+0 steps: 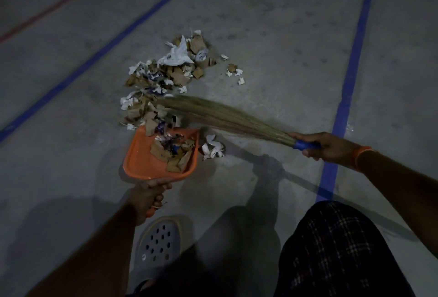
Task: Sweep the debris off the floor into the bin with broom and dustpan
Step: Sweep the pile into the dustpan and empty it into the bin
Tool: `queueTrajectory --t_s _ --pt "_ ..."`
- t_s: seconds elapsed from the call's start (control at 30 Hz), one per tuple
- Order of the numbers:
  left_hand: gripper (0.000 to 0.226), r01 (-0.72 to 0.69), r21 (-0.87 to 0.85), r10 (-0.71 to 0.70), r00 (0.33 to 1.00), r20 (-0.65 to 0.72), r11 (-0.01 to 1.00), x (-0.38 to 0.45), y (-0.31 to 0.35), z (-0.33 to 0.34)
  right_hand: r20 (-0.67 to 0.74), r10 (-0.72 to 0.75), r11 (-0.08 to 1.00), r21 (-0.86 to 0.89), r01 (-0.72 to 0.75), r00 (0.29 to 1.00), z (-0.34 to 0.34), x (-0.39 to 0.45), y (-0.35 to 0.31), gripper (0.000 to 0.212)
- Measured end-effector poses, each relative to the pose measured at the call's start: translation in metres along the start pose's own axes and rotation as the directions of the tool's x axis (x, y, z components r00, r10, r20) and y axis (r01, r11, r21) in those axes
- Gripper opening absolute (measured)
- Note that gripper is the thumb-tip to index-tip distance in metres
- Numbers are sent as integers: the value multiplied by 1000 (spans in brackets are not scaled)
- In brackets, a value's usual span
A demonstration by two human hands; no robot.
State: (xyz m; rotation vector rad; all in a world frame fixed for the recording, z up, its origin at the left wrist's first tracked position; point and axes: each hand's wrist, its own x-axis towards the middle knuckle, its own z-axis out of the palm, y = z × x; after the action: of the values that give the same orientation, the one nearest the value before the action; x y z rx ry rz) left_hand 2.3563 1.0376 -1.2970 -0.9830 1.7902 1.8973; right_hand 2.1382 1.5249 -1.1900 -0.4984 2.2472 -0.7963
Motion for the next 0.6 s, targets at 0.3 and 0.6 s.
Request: queueTrajectory --t_s 0.3,0.6 --pt "22 2 -36 -3 999 -46 999 -16 -18 -20 5 -63 995 -72 64 998 -1 81 -67 56" --pt "23 31 -80 -33 999 -33 996 -25 -19 -41 17 -91 975 -204 92 996 -1 195 -134 59"
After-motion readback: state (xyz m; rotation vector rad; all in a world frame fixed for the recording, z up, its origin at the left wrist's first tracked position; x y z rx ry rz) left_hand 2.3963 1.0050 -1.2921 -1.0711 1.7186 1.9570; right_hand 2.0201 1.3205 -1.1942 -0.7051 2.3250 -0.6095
